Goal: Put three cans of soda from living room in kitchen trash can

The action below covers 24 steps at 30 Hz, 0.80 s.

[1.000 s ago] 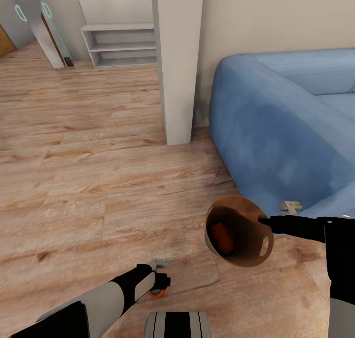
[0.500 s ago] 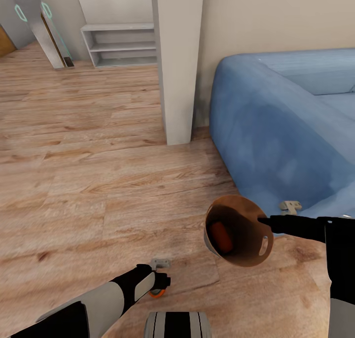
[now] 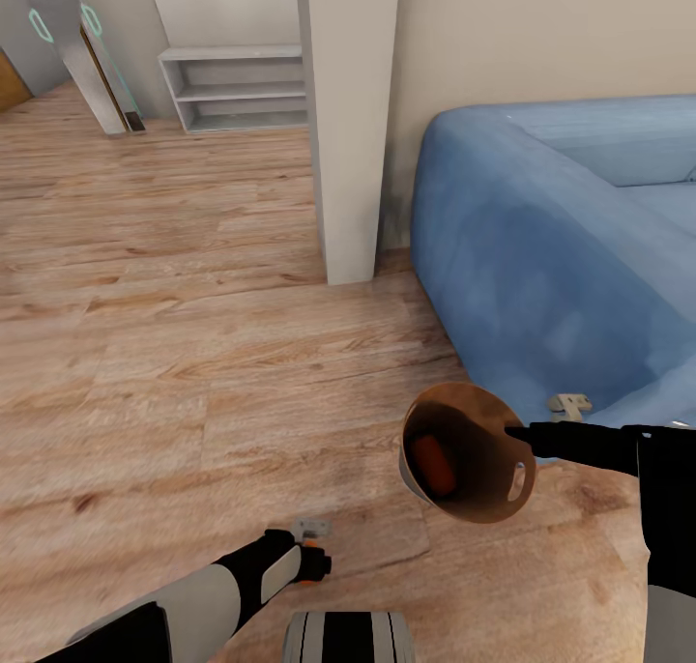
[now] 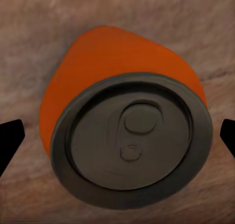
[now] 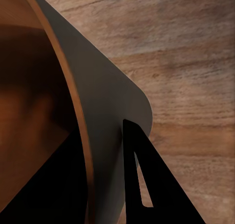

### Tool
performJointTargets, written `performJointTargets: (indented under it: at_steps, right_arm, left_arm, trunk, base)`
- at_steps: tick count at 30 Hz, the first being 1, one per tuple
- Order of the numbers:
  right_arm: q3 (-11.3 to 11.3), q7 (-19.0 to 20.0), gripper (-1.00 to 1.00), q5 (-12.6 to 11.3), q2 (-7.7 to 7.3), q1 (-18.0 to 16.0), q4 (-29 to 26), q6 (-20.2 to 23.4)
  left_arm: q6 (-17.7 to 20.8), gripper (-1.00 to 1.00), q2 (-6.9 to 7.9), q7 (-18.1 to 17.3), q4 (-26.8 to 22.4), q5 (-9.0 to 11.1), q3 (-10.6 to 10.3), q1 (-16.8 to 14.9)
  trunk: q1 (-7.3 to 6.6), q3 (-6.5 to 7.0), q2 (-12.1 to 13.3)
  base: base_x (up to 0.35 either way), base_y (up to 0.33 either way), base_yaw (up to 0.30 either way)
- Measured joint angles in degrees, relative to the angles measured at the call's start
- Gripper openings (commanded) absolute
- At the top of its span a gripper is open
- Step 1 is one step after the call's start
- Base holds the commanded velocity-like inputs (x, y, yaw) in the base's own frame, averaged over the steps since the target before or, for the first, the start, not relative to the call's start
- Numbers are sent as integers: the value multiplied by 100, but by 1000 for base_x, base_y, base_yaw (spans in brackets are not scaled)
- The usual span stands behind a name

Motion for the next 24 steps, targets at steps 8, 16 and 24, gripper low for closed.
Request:
performJointTargets:
  at_steps: [8, 16, 24]
  right_arm:
    - [0, 0, -100, -1, 0, 0, -1, 1]
    - [0, 0, -100, 0, 0, 0, 0, 0]
    - [0, 0, -100, 0, 0, 0, 0, 0]
  left_arm:
    - [0, 100, -3, 0, 8, 0, 0, 8]
    - [-6, -100, -7, 0, 14, 0, 0, 8]
    - [-11, -100, -9, -1, 17, 11, 0, 8]
  trunk:
    - [0, 0, 0]
    - [0, 0, 0]
    - [0, 0, 0]
  base:
    - [0, 0, 0]
    - [0, 0, 0]
    - [0, 0, 0]
